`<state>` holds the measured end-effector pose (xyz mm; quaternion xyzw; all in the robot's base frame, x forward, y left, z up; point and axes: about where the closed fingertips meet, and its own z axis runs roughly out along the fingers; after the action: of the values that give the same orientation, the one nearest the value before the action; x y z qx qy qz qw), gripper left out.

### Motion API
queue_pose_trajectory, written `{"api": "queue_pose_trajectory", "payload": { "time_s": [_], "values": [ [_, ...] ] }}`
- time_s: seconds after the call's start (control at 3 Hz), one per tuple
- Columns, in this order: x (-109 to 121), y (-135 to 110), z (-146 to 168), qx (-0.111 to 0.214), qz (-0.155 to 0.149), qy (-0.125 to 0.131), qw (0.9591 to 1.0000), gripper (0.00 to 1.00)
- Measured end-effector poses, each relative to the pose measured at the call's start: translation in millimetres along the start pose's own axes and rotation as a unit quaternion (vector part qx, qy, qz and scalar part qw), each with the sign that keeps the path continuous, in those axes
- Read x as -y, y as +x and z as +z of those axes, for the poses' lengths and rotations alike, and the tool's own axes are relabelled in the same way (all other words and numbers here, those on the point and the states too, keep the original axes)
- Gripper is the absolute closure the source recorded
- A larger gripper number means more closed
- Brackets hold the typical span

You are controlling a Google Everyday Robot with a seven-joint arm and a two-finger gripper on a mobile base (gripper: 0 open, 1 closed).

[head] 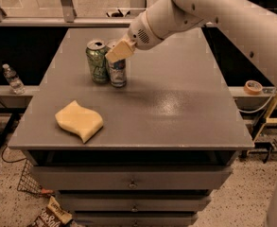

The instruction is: Move redbull can near green can

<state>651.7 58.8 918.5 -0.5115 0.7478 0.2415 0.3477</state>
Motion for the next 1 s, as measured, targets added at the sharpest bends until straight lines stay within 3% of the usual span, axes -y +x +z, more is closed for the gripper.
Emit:
{"api": "queue_pose_trajectory", "payload": {
  "time_s": [0.67, 1.0],
  "values": [
    [-2.6, -0.8, 4.1, -0.001, -0.001, -0.004, 1.0, 0.1],
    [-3.6, -1.1, 5.6, -0.001, -0.002, -0.005, 1.0, 0.0]
  ]
}}
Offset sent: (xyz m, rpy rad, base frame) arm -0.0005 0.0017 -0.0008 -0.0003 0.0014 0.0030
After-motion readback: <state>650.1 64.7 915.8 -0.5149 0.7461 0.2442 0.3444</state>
